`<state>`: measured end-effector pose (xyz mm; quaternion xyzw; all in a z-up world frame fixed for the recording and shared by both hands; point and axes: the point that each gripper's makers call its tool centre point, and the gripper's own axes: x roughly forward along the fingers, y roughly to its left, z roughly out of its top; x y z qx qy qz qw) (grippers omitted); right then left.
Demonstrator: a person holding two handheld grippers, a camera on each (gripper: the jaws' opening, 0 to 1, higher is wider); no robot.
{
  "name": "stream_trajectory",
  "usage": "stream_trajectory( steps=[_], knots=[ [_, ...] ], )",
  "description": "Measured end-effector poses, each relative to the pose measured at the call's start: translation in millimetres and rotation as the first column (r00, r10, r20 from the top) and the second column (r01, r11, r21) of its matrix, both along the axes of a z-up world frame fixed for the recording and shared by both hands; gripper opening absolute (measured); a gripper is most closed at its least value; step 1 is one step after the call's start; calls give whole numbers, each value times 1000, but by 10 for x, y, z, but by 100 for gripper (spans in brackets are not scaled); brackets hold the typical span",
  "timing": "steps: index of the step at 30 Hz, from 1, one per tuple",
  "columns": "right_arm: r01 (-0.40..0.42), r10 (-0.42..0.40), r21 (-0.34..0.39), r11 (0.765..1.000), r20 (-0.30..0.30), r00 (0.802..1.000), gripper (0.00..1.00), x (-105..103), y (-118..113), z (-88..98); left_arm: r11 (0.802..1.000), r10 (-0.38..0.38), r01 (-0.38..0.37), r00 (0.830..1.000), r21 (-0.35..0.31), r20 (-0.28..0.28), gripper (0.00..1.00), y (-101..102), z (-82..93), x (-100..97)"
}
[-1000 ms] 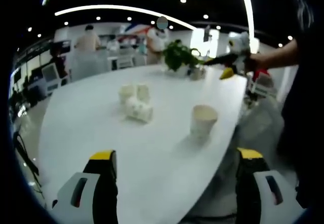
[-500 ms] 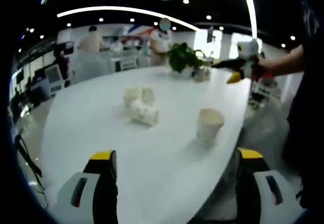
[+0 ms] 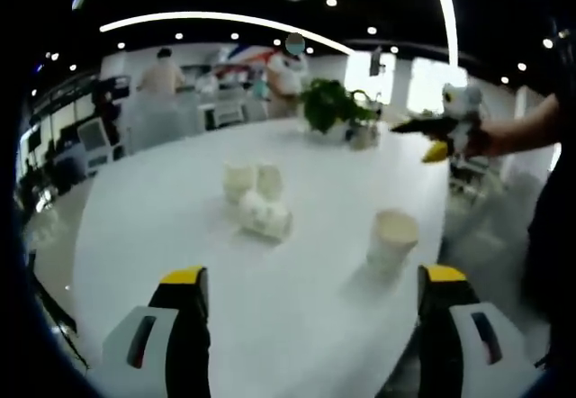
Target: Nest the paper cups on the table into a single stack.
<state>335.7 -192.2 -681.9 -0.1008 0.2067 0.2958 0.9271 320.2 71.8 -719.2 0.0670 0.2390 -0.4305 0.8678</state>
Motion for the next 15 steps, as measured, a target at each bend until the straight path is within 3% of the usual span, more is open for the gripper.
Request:
stream_trajectory(
  steps=[8, 11, 15],
  knots=[
    [34, -34, 18, 999, 6, 999, 96, -12, -65, -2, 999, -40, 40, 999, 13, 10, 94, -68, 29, 291],
    [43, -43, 24, 999, 1, 999, 95, -25, -81, -30, 995, -88, 88, 996, 52, 6, 94, -96, -6, 376],
    [49, -49, 39, 998, -4, 999, 95, -49, -58, -69, 990, -131, 131, 991, 58, 2, 94, -161, -2, 511]
  ],
)
